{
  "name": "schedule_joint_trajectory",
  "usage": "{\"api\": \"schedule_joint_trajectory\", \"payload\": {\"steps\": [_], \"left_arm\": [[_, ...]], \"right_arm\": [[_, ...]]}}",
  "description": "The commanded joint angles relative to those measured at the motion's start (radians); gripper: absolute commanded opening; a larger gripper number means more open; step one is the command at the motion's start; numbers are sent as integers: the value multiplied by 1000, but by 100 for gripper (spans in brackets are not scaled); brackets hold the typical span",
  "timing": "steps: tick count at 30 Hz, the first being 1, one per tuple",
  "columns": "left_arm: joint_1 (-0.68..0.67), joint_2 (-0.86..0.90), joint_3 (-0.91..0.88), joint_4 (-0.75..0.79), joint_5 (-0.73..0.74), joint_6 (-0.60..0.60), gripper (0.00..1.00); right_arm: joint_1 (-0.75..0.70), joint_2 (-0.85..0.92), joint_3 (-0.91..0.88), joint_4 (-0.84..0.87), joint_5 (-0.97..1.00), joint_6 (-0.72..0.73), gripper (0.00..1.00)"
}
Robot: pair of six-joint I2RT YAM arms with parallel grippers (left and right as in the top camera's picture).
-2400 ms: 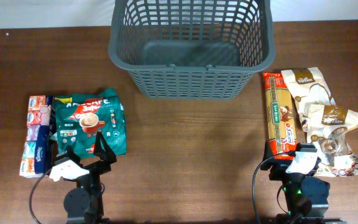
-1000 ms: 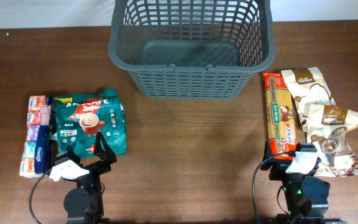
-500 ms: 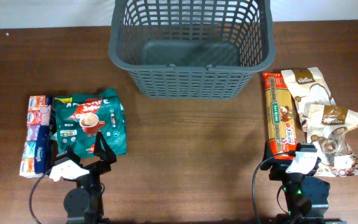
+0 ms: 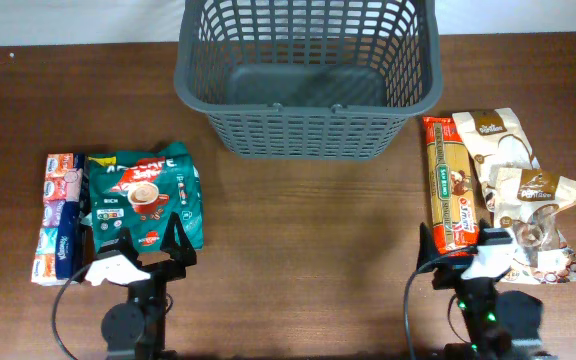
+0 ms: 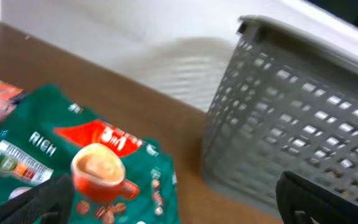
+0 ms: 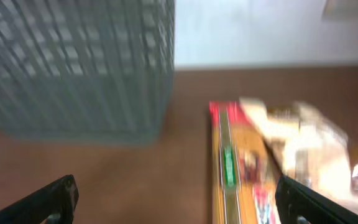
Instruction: Pack container
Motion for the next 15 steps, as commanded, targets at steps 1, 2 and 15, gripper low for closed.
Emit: {"api": "schedule_joint_trajectory", "payload": {"steps": [1,2,15], "left_arm": [[6,6,133,10,43,18,99],[5,18,172,10,44,18,99],[5,441,912,-426,309,40,99]], "right_arm": [[5,7,171,2,-37,10,99],[5,21,227,-16,-59,10,99],[5,405,1056,-782,-240,7,99]]}}
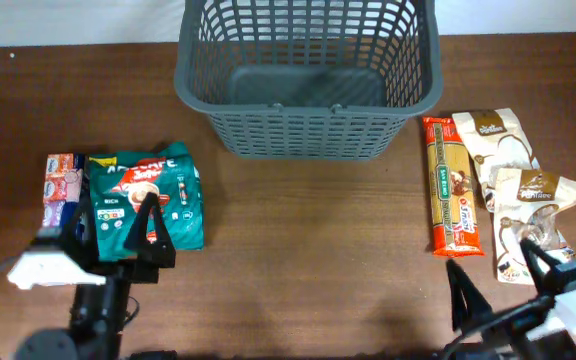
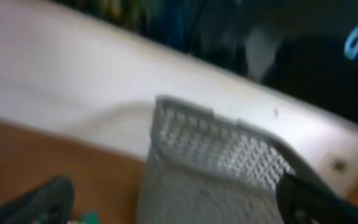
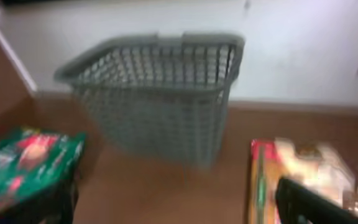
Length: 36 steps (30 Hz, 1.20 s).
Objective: Pack container
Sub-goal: 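Move the left gripper over the green Nescafe coffee pack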
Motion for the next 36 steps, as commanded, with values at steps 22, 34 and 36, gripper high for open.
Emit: {"api": "schedule_joint_trajectory", "payload": {"steps": [22,34,36], "left_arm": [[6,160,668,-554,9,357,99],[5,160,666,-621,-424,357,99],[5,160,666,-630,-454,357,99]], "right_arm": [[5,605,679,-525,600,57,99],[-335,1007,679,-541,488,120,99],[-420,1043,679,-537,372,64,99]]}}
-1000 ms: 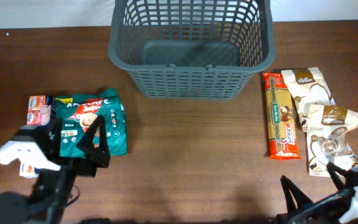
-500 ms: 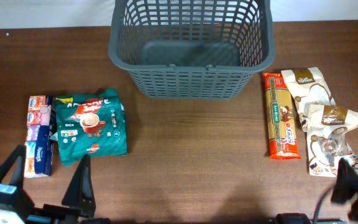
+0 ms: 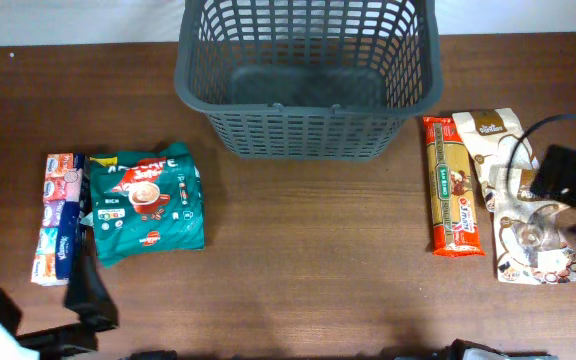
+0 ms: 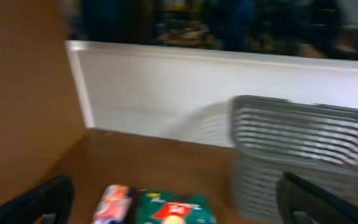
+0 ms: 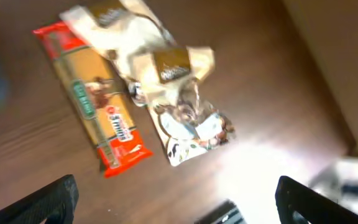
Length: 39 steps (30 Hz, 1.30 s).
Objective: Pack container
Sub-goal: 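Move the left gripper over the green Nescafe coffee pack, then lower the left gripper and grasp the green Nescafe pack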
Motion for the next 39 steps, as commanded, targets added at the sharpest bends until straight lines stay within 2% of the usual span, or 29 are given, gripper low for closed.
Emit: {"api": "schedule_joint_trajectory", "payload": {"steps": [1,7,12,17,24,28,33,35,39], "left_arm": [[5,5,7,-15,-159,17,99],[-11,9,-33,-15,-124,16,99],[-63,26,-167,-34,-108,15,99],[-94,28,-223,-154,-21,16,99],[-94,83,-284,-138,-38,-44,99],[-93,214,-354,-43,-52,-71,99],[-93,547,-331,100,-85,-92,99],[-93,664,-317,101,-170,-166,99],[-103,886,-291,87,-315,-226,99]], "right_arm": [[-147,45,2,2,-222,-61,99],[-280,55,2,10,-425,-176,99],[-285,55,2,-6,-422,-176,99],[-285,55,2,-6,-407,-176,99],[-285,55,2,-22,-407,-176,99],[-285,55,2,-45,-401,-176,99],[-285,55,2,-43,-353,-176,99],[-285,55,2,-44,-353,-176,99],[-284,55,2,-58,-353,-176,99]]}}
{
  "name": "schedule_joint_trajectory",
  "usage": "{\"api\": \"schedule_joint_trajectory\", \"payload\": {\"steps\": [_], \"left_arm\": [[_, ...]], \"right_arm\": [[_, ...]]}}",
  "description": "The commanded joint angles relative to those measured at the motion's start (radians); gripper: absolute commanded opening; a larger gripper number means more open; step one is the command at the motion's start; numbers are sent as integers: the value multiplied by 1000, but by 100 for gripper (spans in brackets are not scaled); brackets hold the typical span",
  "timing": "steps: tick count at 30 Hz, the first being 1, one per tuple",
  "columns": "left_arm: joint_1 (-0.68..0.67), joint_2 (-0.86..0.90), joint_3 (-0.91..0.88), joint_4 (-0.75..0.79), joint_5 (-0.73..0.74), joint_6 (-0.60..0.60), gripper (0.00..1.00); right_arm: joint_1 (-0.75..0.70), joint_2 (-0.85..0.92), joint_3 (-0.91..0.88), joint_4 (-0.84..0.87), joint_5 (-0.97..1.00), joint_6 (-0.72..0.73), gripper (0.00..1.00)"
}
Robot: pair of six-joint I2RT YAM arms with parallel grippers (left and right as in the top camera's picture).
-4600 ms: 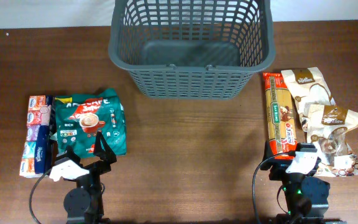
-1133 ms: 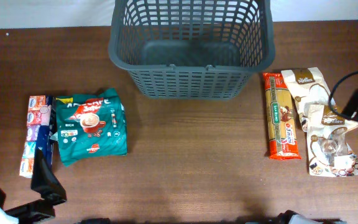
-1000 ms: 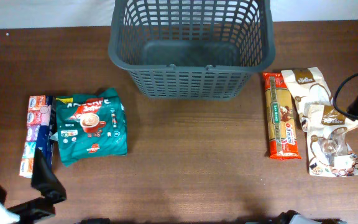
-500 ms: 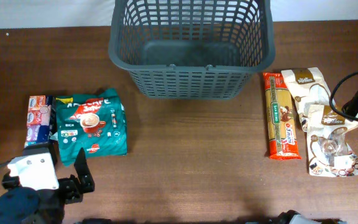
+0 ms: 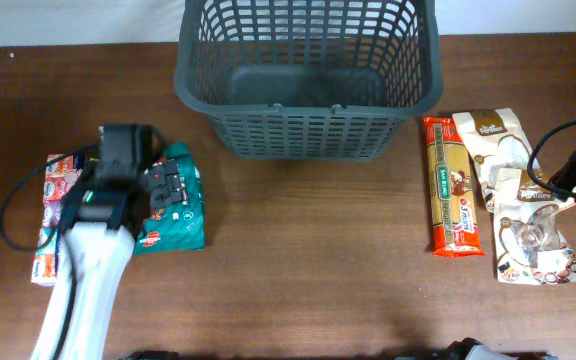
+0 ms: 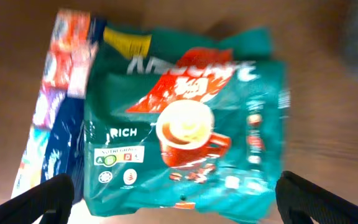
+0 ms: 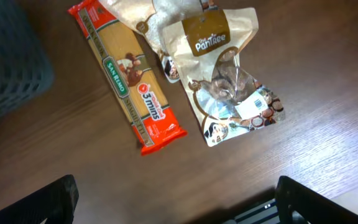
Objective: Pack container
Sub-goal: 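Lower the left gripper and grasp the green Nescafe pack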
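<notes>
The grey mesh basket (image 5: 308, 80) stands empty at the back middle of the table. A green coffee bag (image 6: 185, 130) lies flat at the left, with a row of tissue packs (image 6: 55, 93) beside it. My left gripper (image 6: 176, 199) hovers open above the bag's near edge, its fingers (image 6: 42, 199) spread wider than the bag. In the overhead view the left gripper (image 5: 163, 190) covers part of the coffee bag (image 5: 178, 215). At the right lie a spaghetti pack (image 7: 126, 93) and two PanTree snack bags (image 7: 229, 81). My right gripper (image 7: 176, 199) is open, high above the table near them.
The basket's corner (image 7: 5, 56) shows at the upper left of the right wrist view. The right arm and its cable hang over the table's right edge beside the snack bags (image 5: 528, 210). Brown tabletop (image 5: 308, 260) lies between the two groups.
My left arm, then low at the front left corner, now reaches over the coffee bag and looks straight down on it. The right arm has shifted slightly at the right edge. No item moved.
Both arms first sat folded at the table's front edge with open grippers. Then they had lifted and swung outward, the left to the front left corner, the right to the right edge over the snacks. Now the left hovers over the coffee bag.
</notes>
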Motion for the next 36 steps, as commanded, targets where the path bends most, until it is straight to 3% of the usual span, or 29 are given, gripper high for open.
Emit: {"api": "schedule_joint_trajectory", "payload": {"steps": [1,7,11,15,19,22,27,36], "left_arm": [[-18,143,41,-16,-167,-92,99],[-53,246,56,11,-250,-91,99],[-76,248,64,38,-224,-85,99],[-122,248,81,42,-237,-163,99],[-185,248,91,104,-83,-196,99],[-216,248,91,131,-12,-312,99],[-220,254,91,150,127,-407,99],[-216,319,90,85,50,-279,99]], "right_arm": [[-5,-9,2,-11,13,-3,99],[-5,-9,2,-11,13,-3,99],[-5,-9,2,-11,13,-3,99],[-5,-9,2,-11,13,-3,99],[-5,-9,2,-11,13,-3,99],[-5,-9,2,-16,13,-3,99],[-5,-9,2,-18,13,-3,99],[-5,-9,2,-18,13,-3,99]]}}
